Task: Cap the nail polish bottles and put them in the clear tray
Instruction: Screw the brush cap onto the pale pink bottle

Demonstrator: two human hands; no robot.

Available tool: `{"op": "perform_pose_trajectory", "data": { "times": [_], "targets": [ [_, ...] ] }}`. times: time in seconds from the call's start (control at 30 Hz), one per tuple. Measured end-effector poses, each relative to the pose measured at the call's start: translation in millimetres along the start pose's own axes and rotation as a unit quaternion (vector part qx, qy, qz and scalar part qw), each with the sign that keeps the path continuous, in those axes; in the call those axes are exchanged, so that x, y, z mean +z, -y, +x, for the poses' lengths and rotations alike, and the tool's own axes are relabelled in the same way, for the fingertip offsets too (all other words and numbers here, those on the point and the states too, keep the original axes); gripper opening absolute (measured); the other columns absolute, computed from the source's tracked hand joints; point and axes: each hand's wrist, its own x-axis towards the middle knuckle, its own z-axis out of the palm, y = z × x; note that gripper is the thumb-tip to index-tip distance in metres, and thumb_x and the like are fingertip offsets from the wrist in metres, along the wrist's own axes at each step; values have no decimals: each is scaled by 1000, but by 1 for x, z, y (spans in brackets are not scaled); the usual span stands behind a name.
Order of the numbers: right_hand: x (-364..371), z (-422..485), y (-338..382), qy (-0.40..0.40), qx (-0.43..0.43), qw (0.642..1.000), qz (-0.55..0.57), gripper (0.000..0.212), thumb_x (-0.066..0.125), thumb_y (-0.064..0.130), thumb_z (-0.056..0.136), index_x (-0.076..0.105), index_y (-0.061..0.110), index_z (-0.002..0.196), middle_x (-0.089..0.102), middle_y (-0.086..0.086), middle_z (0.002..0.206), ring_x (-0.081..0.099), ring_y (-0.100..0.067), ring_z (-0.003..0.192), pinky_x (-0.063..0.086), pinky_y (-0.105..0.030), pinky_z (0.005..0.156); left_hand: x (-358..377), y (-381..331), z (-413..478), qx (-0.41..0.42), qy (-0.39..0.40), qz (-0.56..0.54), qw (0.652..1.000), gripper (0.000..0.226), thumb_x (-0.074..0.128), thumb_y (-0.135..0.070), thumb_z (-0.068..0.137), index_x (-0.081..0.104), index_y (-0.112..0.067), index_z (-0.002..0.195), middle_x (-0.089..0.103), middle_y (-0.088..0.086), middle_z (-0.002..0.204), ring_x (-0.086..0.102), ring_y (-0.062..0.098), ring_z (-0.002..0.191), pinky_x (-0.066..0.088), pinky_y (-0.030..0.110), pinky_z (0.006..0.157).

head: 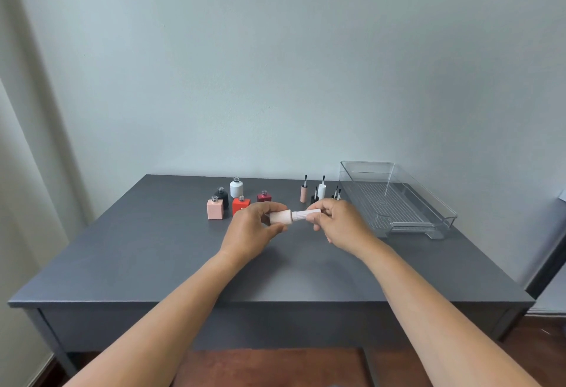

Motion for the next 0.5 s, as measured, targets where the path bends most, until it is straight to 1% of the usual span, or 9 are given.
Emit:
{"op": "perform_pose_trajectory", "data": {
  "times": [0.07, 0.13, 0.2, 0.27, 0.3, 0.33, 0.4, 0.5],
  "targets": [
    [-2, -1, 0, 12, 4, 1000, -21, 12, 60, 25, 91, 67, 33, 84, 67, 6, 66, 48, 2, 41, 43, -24, 53, 0, -1, -1, 9, 3, 20, 1000, 37, 82, -17, 79, 72, -29, 113, 64, -23, 85, 60, -7, 69, 58, 26, 77],
    [-4, -1, 0, 23, 0, 999, -43, 12, 60, 26, 92, 66, 33, 85, 65, 9, 70, 55, -4, 52, 45, -25, 57, 0, -1, -1, 16, 12, 42, 999, 36, 81, -20, 81, 72, -28, 115, 65, -21, 89, 60, -7, 72, 56, 24, 77],
    [-4, -3, -1, 27, -26, 995, -96, 8, 62, 28, 91, 67, 33, 95, 64, 13, 84, 58, -10, 74, 44, -27, 67, -1, 0, -2, 20, 27, 59, 998, 37, 77, -22, 85, 70, -27, 120, 66, -15, 95, 60, -2, 76, 55, 26, 80],
    [-2, -5, 0, 30, -60, 985, -159, 22, 64, 32, 90, 66, 30, 112, 63, 10, 102, 57, -12, 90, 43, -28, 77, -1, 0, -3, 35, 36, 81, 995, 39, 74, -24, 88, 67, -26, 126, 68, -10, 105, 61, 5, 86, 49, 23, 84],
    [-1, -6, 0, 31, -71, 980, -182, 25, 63, 33, 90, 65, 29, 115, 63, 8, 105, 57, -15, 94, 44, -30, 80, -1, 0, -3, 46, 39, 92, 994, 40, 72, -24, 89, 65, -25, 129, 68, -9, 110, 61, 8, 93, 46, 23, 86],
    [0, -6, 1, 29, -80, 976, -198, 23, 61, 34, 92, 66, 28, 114, 62, 6, 104, 58, -18, 95, 46, -33, 81, -2, -1, -3, 56, 42, 103, 992, 41, 71, -25, 90, 64, -24, 131, 67, -8, 113, 60, 10, 97, 46, 24, 88],
    [1, -8, 1, 24, -89, 971, -220, 20, 57, 33, 94, 66, 28, 111, 63, 4, 100, 60, -22, 94, 49, -38, 80, -3, -3, -2, 67, 49, 121, 989, 39, 70, -26, 91, 65, -25, 130, 67, -7, 113, 60, 13, 99, 49, 30, 91],
    [3, -11, 0, 20, -94, 968, -233, 19, 54, 35, 96, 66, 27, 109, 64, 4, 98, 61, -24, 91, 50, -40, 77, -4, -4, -3, 80, 59, 156, 983, 34, 69, -25, 91, 67, -27, 125, 68, -5, 113, 61, 18, 99, 51, 37, 89]
  ]
}}
